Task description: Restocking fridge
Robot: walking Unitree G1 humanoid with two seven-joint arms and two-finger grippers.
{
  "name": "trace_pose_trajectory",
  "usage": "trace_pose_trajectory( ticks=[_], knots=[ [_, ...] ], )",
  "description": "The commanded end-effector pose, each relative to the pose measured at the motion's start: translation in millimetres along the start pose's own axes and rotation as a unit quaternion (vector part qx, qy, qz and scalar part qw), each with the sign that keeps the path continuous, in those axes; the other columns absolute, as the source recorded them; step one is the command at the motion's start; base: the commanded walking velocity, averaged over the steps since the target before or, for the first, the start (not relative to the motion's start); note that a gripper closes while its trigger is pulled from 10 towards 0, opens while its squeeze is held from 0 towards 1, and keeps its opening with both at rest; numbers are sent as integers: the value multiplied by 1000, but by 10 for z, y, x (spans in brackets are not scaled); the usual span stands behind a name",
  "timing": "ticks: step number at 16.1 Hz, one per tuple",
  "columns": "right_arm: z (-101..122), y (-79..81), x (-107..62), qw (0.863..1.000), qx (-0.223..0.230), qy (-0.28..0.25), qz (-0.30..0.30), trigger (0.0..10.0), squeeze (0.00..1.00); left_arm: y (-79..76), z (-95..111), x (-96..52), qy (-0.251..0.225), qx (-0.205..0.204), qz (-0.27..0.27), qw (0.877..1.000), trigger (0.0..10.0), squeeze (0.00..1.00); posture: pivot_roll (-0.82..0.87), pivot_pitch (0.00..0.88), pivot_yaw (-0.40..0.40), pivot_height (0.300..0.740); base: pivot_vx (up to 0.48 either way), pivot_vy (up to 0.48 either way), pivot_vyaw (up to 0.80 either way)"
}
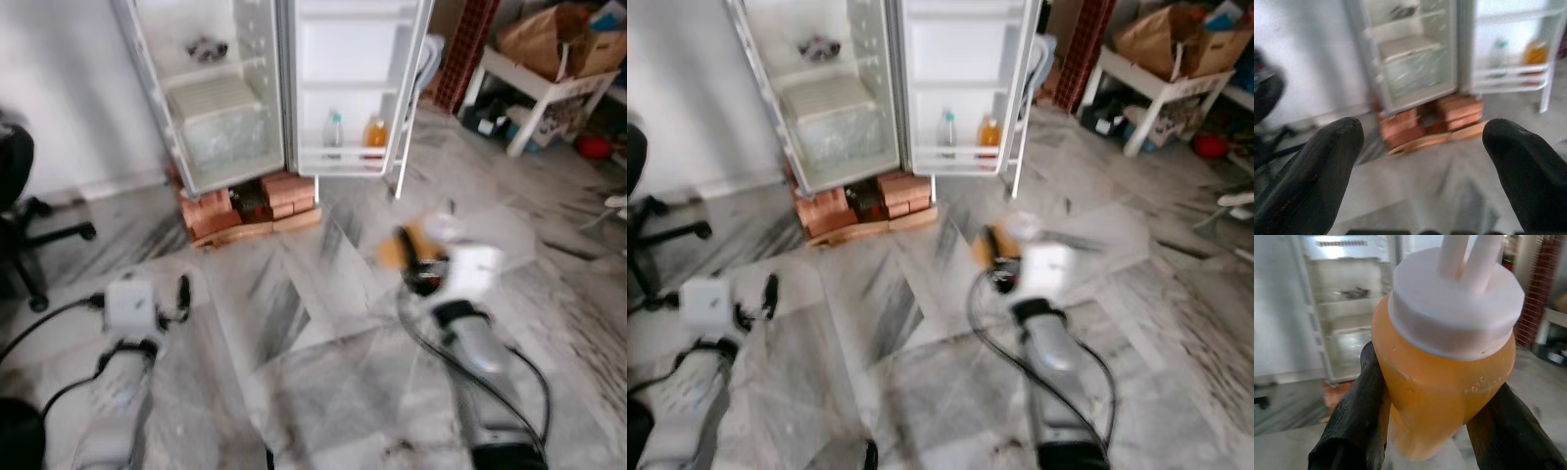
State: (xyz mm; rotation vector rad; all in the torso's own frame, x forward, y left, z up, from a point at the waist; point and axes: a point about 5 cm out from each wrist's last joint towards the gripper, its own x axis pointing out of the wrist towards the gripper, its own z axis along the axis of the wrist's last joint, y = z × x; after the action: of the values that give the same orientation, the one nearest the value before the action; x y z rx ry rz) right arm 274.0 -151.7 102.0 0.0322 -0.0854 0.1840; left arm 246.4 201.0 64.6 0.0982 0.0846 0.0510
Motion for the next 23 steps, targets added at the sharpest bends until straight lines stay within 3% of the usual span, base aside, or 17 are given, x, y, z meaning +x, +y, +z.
trace_pose_trajectory(
  ticks=[1, 6, 13, 18, 23],
  knots=[
    [49, -115, 5, 1000, -15, -9, -12, 10000, 0, -72, 7, 9, -3, -1, -17, 1000, 10000, 0, 86, 61, -25, 740, 330, 0, 0],
    [89, -176, 25, 1000, -14, -16, -15, 10000, 0, -89, 7, 22, -5, -3, -19, 1000, 10000, 0, 86, 60, -35, 740, 341, 0, 0],
    [93, -105, 30, 999, -23, -20, 12, 10000, 0, -130, -11, 29, -5, -7, -21, 1000, 10000, 0, 84, 67, -49, 740, 327, 0, 0],
    [91, -74, 40, 999, -29, -18, 22, 10000, 0, -126, -20, 36, -4, -5, -19, 1000, 10000, 0, 83, 69, -51, 740, 300, 0, 654],
    [78, -88, 48, 999, -29, -15, 23, 10000, 0, -123, -27, 43, -3, -5, -19, 1000, 10000, 0, 86, 67, -53, 740, 388, 0, 0]
  ],
)
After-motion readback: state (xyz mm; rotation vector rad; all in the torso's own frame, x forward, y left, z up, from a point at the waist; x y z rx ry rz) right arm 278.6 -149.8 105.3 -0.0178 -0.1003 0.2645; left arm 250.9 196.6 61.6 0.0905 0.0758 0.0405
